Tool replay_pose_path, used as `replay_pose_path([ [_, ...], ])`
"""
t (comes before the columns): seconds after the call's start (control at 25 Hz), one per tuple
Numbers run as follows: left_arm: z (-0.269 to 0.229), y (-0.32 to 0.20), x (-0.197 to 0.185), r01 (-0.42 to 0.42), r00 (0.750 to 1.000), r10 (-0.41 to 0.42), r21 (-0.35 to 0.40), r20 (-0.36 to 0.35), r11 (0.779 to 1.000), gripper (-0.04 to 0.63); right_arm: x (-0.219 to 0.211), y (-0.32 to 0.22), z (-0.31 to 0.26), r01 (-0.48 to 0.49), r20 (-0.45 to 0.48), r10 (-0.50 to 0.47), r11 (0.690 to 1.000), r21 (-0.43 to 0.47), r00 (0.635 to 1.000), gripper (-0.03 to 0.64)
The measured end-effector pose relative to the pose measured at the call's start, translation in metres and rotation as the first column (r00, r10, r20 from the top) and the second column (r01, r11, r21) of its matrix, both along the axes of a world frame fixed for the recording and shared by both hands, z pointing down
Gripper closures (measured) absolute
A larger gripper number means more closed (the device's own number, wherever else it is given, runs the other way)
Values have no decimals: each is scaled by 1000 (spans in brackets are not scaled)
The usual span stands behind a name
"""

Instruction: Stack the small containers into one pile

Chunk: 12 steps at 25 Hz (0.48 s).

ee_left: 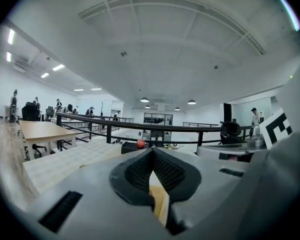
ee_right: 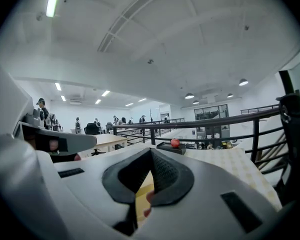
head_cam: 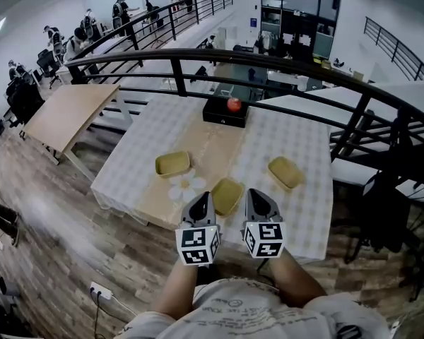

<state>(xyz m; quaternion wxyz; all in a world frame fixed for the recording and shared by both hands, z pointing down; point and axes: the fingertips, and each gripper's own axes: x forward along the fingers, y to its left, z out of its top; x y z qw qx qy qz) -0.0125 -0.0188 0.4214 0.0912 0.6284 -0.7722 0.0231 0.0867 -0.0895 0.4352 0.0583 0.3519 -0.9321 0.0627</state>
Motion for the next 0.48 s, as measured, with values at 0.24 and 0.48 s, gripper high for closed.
replay_pose_path([
  [0.24,-1,-58,-53,-92,996,92,-14,-3,996,592,-49,-50,1,-84,-4,84,996,-28,996,618],
  [0.48,0,-103,-97,-196,981,196,-21,-14,980,592,-84,-84,3,-186,-19,185,982,-45,983,618],
])
